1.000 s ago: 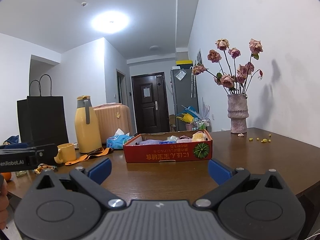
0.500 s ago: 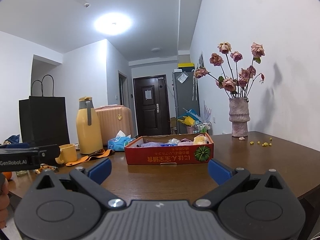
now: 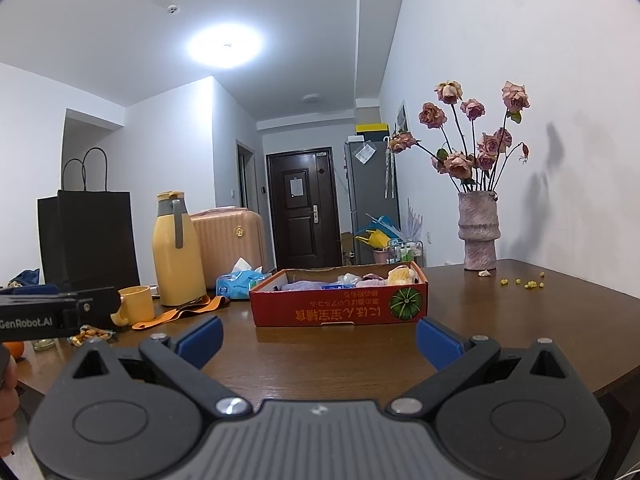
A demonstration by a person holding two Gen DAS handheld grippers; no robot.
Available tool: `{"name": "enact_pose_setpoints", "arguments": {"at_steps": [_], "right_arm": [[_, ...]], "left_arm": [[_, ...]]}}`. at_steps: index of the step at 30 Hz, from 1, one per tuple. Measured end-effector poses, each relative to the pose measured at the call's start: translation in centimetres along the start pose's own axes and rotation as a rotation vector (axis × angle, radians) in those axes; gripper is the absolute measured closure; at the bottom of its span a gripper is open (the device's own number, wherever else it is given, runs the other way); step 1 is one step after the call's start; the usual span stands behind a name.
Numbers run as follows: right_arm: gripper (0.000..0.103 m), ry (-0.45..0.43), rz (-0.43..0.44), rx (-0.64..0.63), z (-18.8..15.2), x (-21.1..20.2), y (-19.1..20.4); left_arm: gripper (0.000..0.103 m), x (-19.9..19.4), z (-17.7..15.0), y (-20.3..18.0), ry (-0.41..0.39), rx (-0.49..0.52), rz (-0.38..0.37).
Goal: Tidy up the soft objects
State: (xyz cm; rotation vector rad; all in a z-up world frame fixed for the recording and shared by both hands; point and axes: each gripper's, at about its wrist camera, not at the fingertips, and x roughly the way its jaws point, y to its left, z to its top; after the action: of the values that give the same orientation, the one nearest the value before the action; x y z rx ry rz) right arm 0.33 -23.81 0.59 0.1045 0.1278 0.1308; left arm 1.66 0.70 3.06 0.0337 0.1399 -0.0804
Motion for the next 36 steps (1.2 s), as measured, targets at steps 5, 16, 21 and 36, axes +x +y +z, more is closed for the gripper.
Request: {"name": "enact_pose_setpoints", "arguments": {"at_steps": [5, 16, 21, 36], "right_arm": [[0.0, -0.001, 0.0, -0.003, -0.02, 0.01, 0.03], [0.0, -0.019, -0.009, -0.018, -0.1, -0.29, 0.18], [0.0, -0.017, -0.01, -0.017, -0.09, -0.29, 0.13], [0.0, -0.018, -0.01, -0.016, -0.08, -0.24, -0.01]], "left_arm": [[0.0, 0.08, -0.06, 0.2, 0.0, 0.0, 0.0], [0.0, -0.49, -0.29, -0.01, -0.047, 0.009, -0.004], [0.0, -0.6, -0.3, -0.14, -0.049, 0.02, -0.009], [0.0, -0.69, -0.26, 0.18, -0.049, 0.011, -0.008]]}}
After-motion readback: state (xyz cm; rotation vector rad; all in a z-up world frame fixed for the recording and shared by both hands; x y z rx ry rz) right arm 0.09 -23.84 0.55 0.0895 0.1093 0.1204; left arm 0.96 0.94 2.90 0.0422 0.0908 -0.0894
